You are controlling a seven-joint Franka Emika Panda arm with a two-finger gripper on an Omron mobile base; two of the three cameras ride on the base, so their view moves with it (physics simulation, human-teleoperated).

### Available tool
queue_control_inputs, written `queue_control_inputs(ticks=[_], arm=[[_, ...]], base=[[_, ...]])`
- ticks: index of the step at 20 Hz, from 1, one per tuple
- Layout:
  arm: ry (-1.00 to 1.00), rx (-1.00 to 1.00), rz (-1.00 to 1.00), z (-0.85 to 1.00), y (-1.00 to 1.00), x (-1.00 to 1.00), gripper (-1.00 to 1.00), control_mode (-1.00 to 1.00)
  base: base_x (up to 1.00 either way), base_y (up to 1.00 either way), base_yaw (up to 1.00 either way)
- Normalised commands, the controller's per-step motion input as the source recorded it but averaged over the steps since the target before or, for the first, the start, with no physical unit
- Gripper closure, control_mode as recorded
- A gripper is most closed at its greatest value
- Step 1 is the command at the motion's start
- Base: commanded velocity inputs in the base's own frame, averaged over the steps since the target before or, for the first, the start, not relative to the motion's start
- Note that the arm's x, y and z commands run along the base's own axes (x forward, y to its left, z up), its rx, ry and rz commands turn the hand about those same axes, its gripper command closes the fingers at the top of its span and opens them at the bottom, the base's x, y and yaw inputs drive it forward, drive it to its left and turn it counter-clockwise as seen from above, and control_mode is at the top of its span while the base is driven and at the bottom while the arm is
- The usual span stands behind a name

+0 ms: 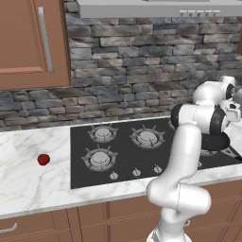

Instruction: Put the garlic and tomato in the pan. Then turn on the front right burner and set the heat to medium.

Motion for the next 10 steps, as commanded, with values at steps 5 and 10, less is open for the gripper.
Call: queue_control_inputs(ticks=[5, 10], arm=[[-0.12, 0.01, -0.19, -0.32, 0.00, 0.00, 1.00, -1.00], [-0.13, 0.00, -0.04, -0.11, 0.00, 0.00, 1.00, -1.00]], base=[[0.00, 0.00, 0.00], [0.00, 0.00, 0.00]])
